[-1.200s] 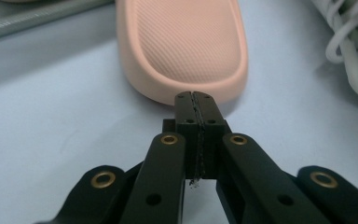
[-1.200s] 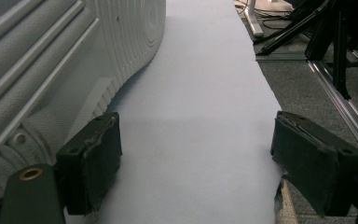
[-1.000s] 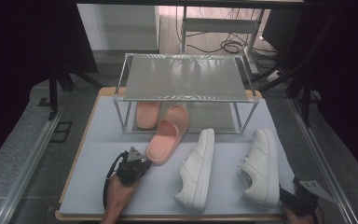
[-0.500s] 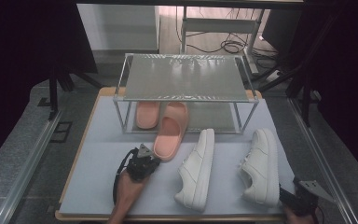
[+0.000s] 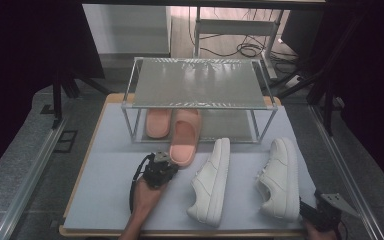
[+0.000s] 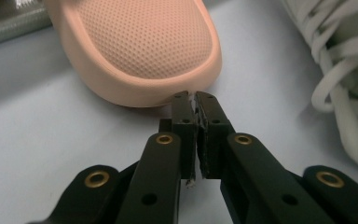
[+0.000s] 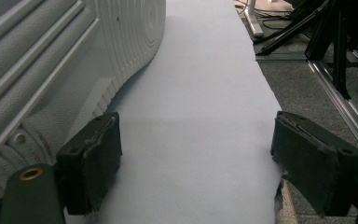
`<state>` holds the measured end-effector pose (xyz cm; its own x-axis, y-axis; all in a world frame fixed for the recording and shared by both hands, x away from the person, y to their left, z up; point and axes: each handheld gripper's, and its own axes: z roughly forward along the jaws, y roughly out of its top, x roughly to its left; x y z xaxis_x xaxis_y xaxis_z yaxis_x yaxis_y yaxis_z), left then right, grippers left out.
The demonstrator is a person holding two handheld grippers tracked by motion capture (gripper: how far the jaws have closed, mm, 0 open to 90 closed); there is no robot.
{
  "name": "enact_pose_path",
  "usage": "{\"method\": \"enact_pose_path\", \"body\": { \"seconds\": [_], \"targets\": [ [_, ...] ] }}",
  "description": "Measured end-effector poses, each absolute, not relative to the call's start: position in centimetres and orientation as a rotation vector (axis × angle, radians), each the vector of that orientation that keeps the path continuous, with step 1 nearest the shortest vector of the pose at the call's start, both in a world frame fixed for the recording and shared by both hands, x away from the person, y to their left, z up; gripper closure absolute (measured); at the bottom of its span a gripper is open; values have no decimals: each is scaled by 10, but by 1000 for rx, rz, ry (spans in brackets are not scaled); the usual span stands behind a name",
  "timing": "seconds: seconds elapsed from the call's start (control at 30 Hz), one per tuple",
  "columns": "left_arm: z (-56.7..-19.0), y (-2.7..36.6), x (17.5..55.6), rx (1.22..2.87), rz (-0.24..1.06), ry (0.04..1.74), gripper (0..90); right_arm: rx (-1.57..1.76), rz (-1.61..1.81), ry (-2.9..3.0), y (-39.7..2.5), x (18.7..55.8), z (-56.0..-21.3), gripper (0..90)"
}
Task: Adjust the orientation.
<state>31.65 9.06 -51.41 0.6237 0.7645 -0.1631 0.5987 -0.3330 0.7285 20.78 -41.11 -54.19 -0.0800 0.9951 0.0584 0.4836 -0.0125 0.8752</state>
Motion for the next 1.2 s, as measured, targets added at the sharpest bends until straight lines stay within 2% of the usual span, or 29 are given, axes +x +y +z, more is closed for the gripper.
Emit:
{"method": "enact_pose_path", "body": {
  "seconds": [0.33, 0.57, 1.2],
  "targets": [
    [-506, 74, 322, 2067, 291, 1033, 844, 1556, 1024, 1631, -411, 208, -542, 161],
    [-511, 74, 333, 2048, 316, 1085, 850, 1556, 1024, 1631, -411, 208, -542, 161],
    [-518, 81, 374, 2020, 282, 1189, 855, 1556, 1024, 1631, -411, 208, -542, 161]
  ]
}}
